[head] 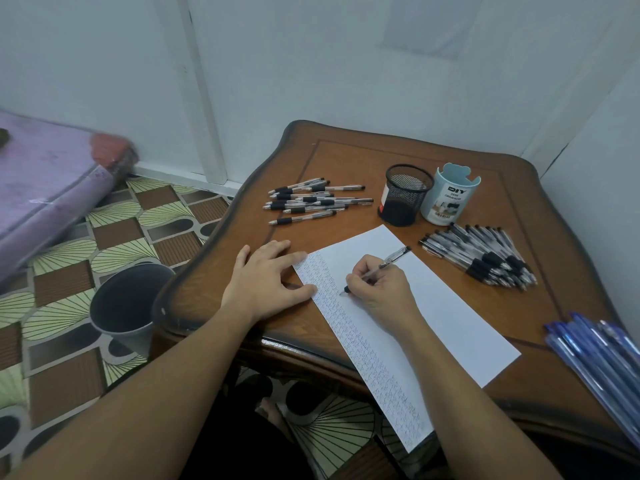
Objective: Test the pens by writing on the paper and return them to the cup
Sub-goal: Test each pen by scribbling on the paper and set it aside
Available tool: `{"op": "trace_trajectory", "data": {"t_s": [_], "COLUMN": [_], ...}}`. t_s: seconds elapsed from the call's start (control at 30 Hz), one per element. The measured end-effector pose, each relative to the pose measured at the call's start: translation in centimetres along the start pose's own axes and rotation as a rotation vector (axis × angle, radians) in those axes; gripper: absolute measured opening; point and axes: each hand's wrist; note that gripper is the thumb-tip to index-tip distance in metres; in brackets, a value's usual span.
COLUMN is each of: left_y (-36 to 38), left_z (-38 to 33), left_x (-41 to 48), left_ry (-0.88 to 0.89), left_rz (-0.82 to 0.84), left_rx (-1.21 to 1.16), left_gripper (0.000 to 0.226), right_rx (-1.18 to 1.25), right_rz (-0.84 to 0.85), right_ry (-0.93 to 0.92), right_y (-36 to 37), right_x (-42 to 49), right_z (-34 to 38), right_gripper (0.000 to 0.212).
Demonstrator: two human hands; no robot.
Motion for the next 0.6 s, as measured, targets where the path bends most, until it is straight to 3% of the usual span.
{"op": "trace_trajectory", "data": {"t_s": [0.6], "left_y": [-0.20], "left_z": [-0.22], "left_x": [-0.09], "left_ry": [-0.006], "left_rz": [-0.003], "left_rx": [-0.001], "left_gripper": [0.085], "right_rx": [-0.023], "right_rz": [-0.001], "right_ry": [0.009], "right_y": [-0.01], "right_x": [-0.12], "right_z": [0.33], "right_gripper": [0.020]}}
Point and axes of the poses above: each hand's wrist, its own x-axis towards the middle knuckle, its own y-axis out of the palm, z = x × y, and after that the axes turned 8 degrees about y, right-handed
